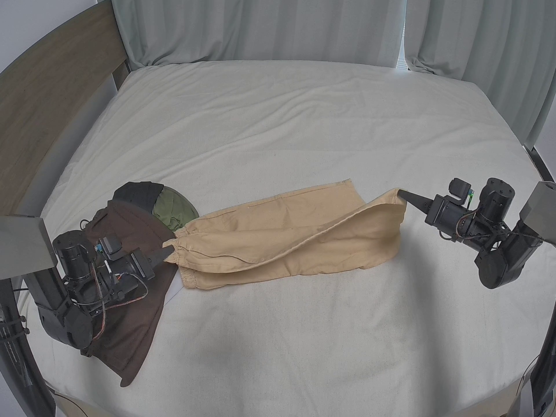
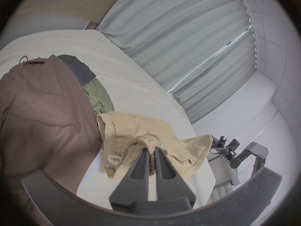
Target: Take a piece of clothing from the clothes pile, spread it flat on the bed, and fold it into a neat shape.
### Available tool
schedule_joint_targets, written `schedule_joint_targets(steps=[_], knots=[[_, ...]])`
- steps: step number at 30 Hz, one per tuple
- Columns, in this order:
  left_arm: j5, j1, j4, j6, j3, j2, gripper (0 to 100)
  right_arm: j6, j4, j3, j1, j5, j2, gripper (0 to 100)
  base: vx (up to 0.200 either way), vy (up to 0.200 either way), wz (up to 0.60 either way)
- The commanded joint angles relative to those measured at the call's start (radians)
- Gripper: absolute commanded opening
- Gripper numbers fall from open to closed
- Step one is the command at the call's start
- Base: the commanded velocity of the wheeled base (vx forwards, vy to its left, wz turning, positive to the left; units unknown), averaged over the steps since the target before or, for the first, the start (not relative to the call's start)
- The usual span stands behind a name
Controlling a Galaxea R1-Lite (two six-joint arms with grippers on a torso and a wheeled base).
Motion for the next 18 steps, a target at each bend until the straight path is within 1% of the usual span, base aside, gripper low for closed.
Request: schedule_joint_targets(steps=[1,9,15,18], knots=[[0.008,-0.001,-0.001,-0.003,-0.020,0.036,0,0.001,0.030,-0.073,0.004,0.000,0.055,0,0.000,0.000,0.00],[0.026,-0.001,-0.001,-0.003,-0.049,0.076,0,0.001,0.079,-0.168,0.009,0.000,0.113,0,0.000,0.000,0.00],[0.037,-0.003,-0.001,-0.003,-0.062,0.101,0,0.001,0.096,-0.200,0.021,0.000,0.132,0,0.000,0.000,0.00],[0.040,-0.010,-0.002,-0.003,-0.094,0.130,0,0.001,0.120,-0.229,0.024,0.000,0.149,0,0.000,0.000,0.00]])
